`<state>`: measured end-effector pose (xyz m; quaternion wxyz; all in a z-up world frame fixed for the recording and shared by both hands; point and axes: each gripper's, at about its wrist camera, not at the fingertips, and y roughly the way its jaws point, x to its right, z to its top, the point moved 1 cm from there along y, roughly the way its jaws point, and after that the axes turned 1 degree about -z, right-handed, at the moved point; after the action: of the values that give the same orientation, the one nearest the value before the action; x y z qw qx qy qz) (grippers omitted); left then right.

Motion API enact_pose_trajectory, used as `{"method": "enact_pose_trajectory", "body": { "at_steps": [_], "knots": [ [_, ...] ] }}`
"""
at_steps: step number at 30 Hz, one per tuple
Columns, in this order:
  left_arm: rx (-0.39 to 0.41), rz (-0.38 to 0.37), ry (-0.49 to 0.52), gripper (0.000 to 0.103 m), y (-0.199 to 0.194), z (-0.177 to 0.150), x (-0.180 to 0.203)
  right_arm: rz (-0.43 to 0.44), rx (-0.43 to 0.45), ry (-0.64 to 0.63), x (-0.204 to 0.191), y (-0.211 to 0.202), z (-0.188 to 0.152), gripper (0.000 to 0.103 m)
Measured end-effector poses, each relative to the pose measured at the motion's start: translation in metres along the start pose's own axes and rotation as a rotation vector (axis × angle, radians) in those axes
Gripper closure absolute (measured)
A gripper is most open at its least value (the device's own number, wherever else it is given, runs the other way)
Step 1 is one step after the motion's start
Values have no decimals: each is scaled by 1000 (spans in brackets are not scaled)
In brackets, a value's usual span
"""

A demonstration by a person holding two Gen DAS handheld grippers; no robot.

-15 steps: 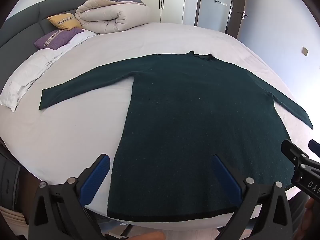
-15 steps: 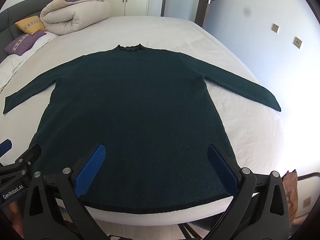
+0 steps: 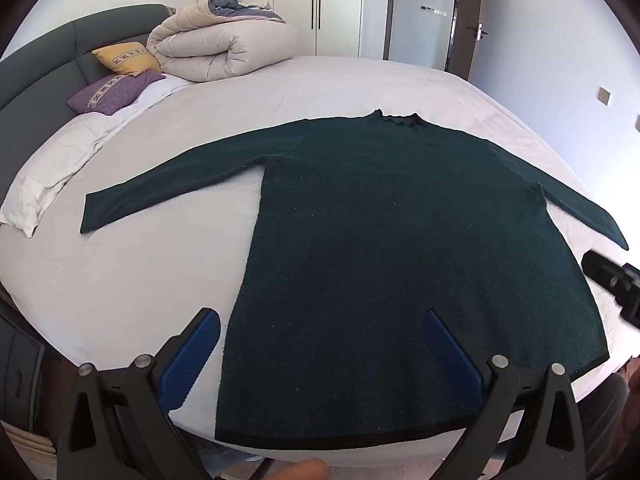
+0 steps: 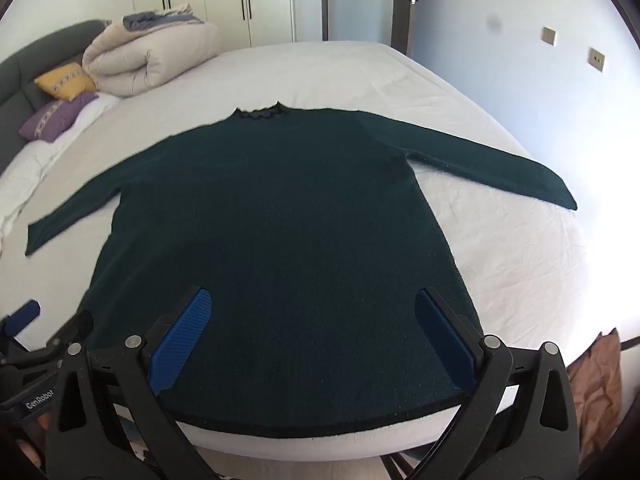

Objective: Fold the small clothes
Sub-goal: 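Move both grippers over the dark green sweater toward its sleeves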

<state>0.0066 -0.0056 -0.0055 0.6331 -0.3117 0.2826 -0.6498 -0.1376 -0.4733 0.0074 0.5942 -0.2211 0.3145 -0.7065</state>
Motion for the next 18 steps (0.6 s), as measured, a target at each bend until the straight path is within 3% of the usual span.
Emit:
{"method": "enact_pose_trajectory", "body": {
  "at_steps": [6, 12, 14, 18],
  "knots": [
    [3, -53, -12, 0, 10, 14, -3, 18, 91, 360, 158, 12, 31, 0],
    [-26, -253, -116, 0, 41, 30, 5, 105, 160, 804, 337, 51, 35, 0],
    [-112, -240, -62, 0, 60, 33, 20, 133, 145, 918, 382, 74, 33, 0],
    [-96, -262, -126, 0, 76, 42, 26, 170, 108, 1086, 446, 120, 27, 0]
  ]
}}
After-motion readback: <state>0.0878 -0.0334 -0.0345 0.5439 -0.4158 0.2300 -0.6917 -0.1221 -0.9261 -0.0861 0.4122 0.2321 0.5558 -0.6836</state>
